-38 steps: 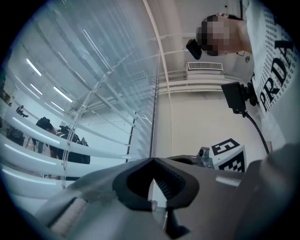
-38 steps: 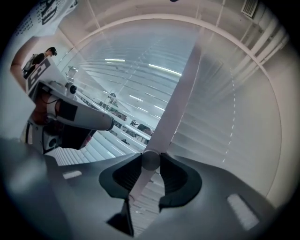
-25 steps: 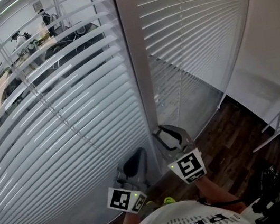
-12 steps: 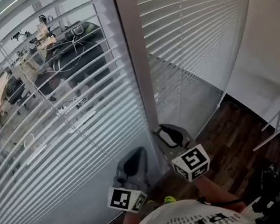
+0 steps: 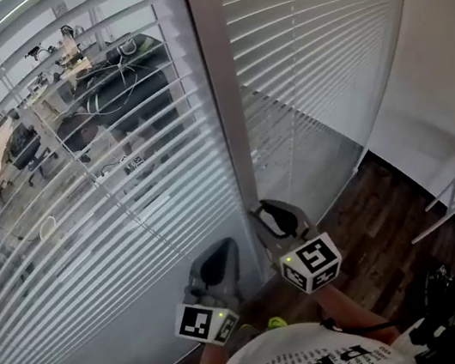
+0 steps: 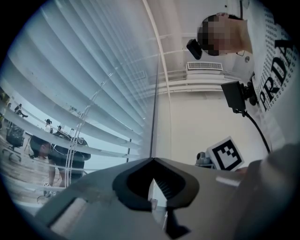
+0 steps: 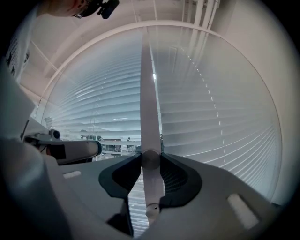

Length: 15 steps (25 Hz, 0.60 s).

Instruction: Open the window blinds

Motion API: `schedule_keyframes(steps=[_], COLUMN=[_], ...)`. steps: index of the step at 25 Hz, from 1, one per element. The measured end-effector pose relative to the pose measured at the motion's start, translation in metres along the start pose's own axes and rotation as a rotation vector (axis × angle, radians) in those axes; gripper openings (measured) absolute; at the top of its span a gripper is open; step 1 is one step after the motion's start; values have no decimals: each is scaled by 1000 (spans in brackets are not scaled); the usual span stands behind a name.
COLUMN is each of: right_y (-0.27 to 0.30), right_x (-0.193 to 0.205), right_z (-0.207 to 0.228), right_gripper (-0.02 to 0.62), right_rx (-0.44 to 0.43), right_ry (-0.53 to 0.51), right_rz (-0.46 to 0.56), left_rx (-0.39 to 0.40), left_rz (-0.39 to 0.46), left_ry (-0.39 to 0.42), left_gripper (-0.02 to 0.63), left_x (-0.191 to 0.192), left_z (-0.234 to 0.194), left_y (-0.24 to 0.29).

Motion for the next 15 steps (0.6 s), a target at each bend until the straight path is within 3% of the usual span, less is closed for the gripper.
schedule_keyframes(steps=[15], right_y=[2], right_x=[-2], right_z=[-3], right_gripper=[129], right_rx=[18], right_ry=[-49], right_rz=[-5], left_rx=[3], left_rz=[-1], left_ry=[1], left_gripper=[-9], left_x=[-2], left_z=[-1], left_y=[0])
Point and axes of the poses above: the fingertips, and each gripper's own axes: y forward along the fingers, z to its right, x out of its underside, the point moved 5 cm from there along -y, backward along the fingers, and after that the axes turned 7 degrees about -z, right-handed, at the moved point
